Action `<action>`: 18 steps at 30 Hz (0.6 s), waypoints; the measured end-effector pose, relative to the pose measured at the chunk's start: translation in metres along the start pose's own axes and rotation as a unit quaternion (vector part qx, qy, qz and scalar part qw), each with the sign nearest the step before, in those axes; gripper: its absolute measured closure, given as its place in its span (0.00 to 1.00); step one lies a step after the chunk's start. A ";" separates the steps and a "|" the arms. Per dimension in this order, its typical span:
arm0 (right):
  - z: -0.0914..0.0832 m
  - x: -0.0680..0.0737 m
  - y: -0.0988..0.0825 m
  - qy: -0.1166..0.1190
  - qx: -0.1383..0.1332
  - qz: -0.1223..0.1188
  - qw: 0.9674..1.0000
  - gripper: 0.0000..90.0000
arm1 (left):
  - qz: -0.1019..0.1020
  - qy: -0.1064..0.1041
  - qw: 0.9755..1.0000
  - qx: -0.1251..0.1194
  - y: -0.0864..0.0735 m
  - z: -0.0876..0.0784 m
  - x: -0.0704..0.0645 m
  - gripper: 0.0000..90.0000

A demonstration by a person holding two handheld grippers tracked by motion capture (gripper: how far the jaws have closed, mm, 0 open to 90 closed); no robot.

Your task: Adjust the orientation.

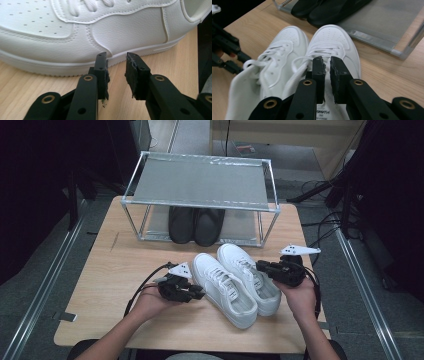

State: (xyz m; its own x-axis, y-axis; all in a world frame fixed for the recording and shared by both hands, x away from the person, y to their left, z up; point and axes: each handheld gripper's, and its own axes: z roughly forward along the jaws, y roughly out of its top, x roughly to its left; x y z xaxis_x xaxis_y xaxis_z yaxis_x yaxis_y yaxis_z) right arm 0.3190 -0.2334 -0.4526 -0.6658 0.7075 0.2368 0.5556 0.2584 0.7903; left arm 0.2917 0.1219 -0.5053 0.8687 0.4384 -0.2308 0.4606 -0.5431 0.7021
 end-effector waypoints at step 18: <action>-0.009 0.036 -0.021 -0.002 0.034 -0.048 0.998 1.00 | -0.014 0.031 0.999 -0.040 -0.008 -0.032 0.013 0.70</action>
State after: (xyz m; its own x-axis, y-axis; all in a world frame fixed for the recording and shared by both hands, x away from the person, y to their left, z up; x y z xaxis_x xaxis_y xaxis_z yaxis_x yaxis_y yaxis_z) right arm 0.2787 -0.2194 -0.4559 -0.7156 0.6800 0.1598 0.5226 0.3694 0.7684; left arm 0.2931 0.1548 -0.4920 0.8415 0.4979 -0.2098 0.4658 -0.4717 0.7487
